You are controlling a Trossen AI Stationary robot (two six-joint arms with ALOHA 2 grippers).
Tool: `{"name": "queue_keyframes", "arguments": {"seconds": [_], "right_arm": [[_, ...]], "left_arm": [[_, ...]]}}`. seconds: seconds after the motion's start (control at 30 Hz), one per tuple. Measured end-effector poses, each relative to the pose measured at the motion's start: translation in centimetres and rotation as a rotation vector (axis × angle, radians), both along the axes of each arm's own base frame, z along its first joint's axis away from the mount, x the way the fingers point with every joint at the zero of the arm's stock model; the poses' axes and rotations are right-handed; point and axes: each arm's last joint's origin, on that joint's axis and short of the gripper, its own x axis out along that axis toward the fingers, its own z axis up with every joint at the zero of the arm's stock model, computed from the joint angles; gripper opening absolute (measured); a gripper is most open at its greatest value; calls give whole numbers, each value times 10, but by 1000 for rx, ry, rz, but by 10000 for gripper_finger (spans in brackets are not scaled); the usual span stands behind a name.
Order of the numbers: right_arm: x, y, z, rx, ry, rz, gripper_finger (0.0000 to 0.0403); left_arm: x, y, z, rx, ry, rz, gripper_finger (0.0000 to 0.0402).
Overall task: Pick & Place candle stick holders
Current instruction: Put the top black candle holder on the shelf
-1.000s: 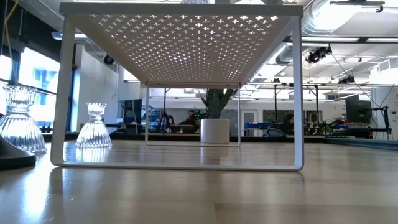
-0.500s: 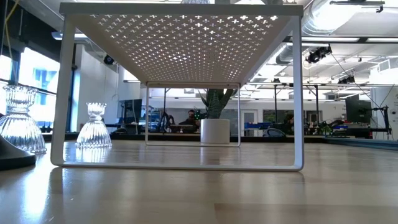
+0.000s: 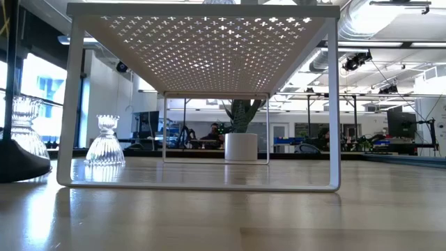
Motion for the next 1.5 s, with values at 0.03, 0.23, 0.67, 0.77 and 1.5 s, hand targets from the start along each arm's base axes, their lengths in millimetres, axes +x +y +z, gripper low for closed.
{"name": "queue_keyframes", "arguments": {"seconds": [0.03,0.23,0.67,0.77,1.5], "right_arm": [[0,0,0,-2,-1,-2,142],[0,0,0,-3,-2,-4,142],[-1,-1,-1,-15,18,-3,142],[-1,-1,-2,-17,20,-3,142],[-5,-4,4,-116,-4,35,142]], "left_arm": [[0,0,0,-5,6,11,92],[-1,1,-1,-34,26,66,92],[-13,12,50,-26,45,96,92],[-20,19,68,-2,48,114,92],[-52,62,175,-33,-355,389,92]]}}
